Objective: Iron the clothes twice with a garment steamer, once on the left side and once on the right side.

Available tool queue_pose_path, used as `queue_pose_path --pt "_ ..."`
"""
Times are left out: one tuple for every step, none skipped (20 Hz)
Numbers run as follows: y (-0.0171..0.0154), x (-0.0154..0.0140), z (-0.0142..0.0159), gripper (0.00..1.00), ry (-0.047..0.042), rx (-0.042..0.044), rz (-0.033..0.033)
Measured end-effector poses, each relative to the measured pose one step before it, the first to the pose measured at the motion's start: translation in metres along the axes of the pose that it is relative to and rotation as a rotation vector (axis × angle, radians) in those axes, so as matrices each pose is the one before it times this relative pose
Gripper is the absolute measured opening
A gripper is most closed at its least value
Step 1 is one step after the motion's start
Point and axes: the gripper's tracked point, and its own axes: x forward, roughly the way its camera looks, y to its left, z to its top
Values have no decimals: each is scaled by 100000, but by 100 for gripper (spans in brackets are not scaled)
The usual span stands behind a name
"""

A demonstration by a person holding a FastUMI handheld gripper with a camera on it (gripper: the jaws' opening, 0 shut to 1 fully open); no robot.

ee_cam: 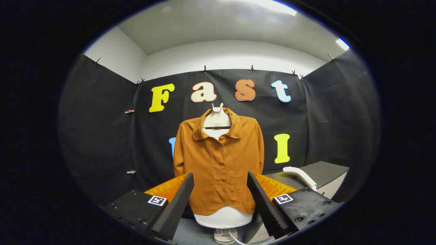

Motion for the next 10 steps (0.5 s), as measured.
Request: queue_pose_path --pt "128 -139 75 98 -236 -32 -47" --pt "95 0 68 98 -270 -26 -116" --pt "40 -196 115 98 -371 -39 -78" --pt "66 -47 0 98 -119 -72 -134" --pt "101 -23 -59 98 74 -80 -97" --pt "163 33 -67 98 153 14 7" --pt "183 76 -133 98 400 55 -83" --pt "128 40 -83 98 357 50 -22" --pt "71 -75 -73 98 238 -39 -17" --pt "107 -87 -6 98 124 -122 -103"
